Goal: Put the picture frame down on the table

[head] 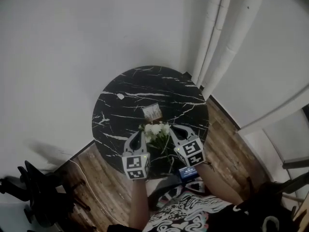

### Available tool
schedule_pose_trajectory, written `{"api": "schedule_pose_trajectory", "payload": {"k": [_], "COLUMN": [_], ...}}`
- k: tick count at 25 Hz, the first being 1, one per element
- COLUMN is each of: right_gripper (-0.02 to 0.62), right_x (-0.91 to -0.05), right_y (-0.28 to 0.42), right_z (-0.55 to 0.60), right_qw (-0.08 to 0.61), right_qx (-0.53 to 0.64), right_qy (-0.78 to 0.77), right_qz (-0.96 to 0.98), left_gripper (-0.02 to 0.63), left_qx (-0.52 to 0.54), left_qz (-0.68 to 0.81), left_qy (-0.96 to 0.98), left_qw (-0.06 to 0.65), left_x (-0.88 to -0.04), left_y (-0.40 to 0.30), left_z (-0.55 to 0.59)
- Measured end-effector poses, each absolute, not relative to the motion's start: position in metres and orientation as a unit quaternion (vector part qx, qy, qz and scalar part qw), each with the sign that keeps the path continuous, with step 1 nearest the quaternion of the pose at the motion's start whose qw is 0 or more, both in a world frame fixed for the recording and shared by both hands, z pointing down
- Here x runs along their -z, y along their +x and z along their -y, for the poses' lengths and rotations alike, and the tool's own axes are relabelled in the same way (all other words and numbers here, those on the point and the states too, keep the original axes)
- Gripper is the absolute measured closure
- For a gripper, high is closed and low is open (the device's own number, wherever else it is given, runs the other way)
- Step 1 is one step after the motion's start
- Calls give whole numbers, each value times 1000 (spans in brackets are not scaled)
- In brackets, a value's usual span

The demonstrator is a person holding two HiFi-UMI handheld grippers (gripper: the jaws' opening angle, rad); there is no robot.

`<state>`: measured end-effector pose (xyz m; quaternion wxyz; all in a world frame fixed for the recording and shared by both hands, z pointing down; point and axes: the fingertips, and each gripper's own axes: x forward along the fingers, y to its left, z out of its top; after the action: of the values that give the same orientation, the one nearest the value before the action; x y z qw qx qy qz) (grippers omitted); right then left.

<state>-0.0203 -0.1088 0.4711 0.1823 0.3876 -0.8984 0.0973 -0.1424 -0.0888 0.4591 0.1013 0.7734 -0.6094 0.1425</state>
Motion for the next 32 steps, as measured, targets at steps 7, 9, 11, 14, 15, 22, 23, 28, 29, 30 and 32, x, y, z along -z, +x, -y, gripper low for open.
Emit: {"api": "schedule_pose_trajectory", "payload": {"k": [7,9,11,14,15,22,23,28,29,30,32], "right_gripper": [575,575,577,577,577,577,577,577,577,577,577], "right_x": [-458,-456,-456,-458,-458,-456,-456,-450,-450,-449,-450], "right_y": [-8,-8,-7,-3,-1,10,11,12,13,13,14], "right_z": [88,82,72,59,56,46,45,47,48,48,48], "right_qw": [151,148,148,152,153,164,165,157,156,156,158], "right_qx": [-94,-87,-80,-72,-69,-57,-54,-45,-44,-44,-48], "right_qy": [376,368,359,350,348,343,342,344,345,346,347], "right_qz": [910,914,918,922,922,923,923,925,925,924,923], "left_gripper": [592,592,592,592,592,592,592,592,592,592,592], "left_qx": [-77,-86,-89,-88,-84,-80,-81,-84,-83,-82,-81], "left_qz": [624,632,638,644,645,651,651,652,652,651,650], "left_qy": [766,761,757,753,752,748,748,748,748,749,749], "left_qw": [130,119,111,107,107,100,100,92,92,93,94], "left_x": [-440,-440,-441,-443,-442,-438,-438,-432,-431,-431,-431], "left_y": [-129,-128,-123,-115,-113,-106,-105,-104,-105,-105,-106], "left_z": [56,48,38,26,23,11,11,15,15,15,16]}}
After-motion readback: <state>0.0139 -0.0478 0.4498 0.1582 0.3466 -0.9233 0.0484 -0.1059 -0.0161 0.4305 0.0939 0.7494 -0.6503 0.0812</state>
